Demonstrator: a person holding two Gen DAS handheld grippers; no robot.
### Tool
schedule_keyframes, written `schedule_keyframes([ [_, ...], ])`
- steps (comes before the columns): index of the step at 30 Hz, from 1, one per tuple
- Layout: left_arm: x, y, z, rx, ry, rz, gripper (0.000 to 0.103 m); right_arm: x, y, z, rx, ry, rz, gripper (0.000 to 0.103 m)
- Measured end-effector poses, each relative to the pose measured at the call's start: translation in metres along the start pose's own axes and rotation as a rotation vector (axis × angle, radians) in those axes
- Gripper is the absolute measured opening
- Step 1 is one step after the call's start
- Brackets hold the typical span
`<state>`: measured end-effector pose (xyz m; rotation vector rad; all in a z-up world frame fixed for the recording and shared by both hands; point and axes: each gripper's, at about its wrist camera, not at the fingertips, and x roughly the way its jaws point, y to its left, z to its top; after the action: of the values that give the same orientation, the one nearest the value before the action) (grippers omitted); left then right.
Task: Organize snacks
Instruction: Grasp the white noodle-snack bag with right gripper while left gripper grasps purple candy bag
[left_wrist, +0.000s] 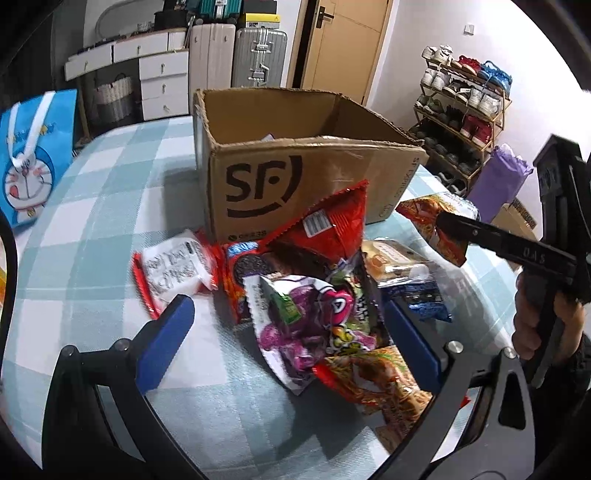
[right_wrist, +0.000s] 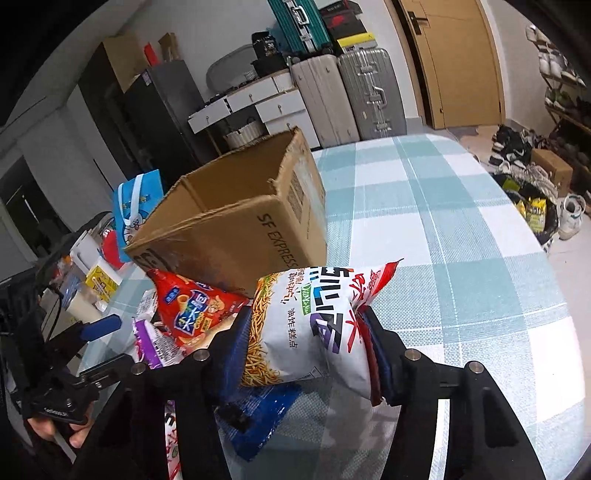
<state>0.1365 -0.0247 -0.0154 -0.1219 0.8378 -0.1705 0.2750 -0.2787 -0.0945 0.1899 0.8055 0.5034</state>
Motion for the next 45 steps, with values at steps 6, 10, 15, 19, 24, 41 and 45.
schedule_keyframes([
  [6, 0.012, -0.005, -0.002, -0.046, 0.033, -0.038, 0.102, -0.011, -0.002, -0.004, -0.003, -0.012, -0.009, 0.057],
  [10, 0.020, -0.005, -0.003, -0.088, 0.050, -0.082, 0.100, -0.015, -0.002, -0.003, 0.002, -0.020, -0.002, 0.057],
  [15, 0.028, -0.012, -0.002, -0.076, 0.045, -0.066, 0.090, -0.017, -0.002, -0.003, 0.002, -0.025, 0.004, 0.057],
  [19, 0.028, -0.016, -0.001, -0.063, 0.036, -0.063, 0.072, -0.016, -0.003, -0.003, 0.002, -0.025, 0.005, 0.057],
  [24, 0.024, -0.012, 0.003, -0.075, 0.023, -0.099, 0.053, -0.018, -0.003, -0.002, 0.005, -0.028, 0.008, 0.057],
  [41, 0.011, -0.014, -0.004, -0.041, 0.031, -0.102, 0.048, -0.022, 0.000, 0.000, 0.000, -0.040, 0.014, 0.057],
  [45, 0.021, -0.014, -0.009, -0.050, 0.065, -0.114, 0.054, -0.022, -0.001, -0.001, -0.001, -0.038, 0.016, 0.057],
])
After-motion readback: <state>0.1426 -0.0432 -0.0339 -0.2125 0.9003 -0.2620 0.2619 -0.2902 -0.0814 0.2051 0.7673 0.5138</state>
